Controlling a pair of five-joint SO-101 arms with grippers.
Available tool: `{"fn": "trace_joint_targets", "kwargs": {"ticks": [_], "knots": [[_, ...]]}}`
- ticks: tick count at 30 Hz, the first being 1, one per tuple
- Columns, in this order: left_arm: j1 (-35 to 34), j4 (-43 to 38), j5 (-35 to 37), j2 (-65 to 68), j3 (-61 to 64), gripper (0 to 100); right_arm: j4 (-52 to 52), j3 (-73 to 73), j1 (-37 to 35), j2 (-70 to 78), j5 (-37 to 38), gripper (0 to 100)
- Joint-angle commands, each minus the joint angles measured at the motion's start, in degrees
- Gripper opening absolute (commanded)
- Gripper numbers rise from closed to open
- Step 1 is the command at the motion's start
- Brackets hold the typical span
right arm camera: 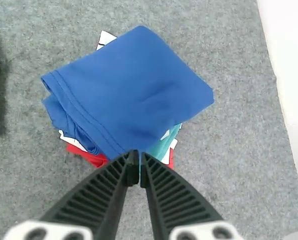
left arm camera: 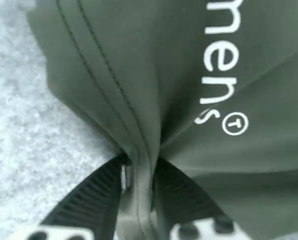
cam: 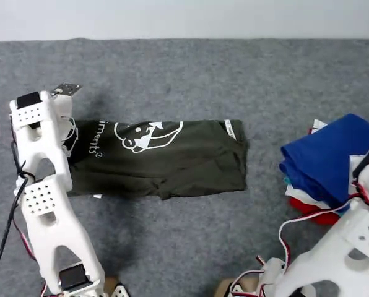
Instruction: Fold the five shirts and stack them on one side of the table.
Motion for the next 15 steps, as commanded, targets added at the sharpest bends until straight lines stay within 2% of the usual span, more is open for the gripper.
{"fn": "trace_joint_targets", "kwargs": {"ticks": [1,9,15], "knots": [[-6.07,1.49,-0.62,0.62,-5.67,0,2.24,-0.26,0.75,-1.27,0.53,2.2],[-9.14,1.58,-0.70,-0.35,-12.09,0,2.24,-0.26,0.75,-1.10,0.53,2.2],[-5.36,1.67,-0.70,-8.26,-7.43,0,2.24,-0.26,0.75,-0.92,0.53,2.2]]}}
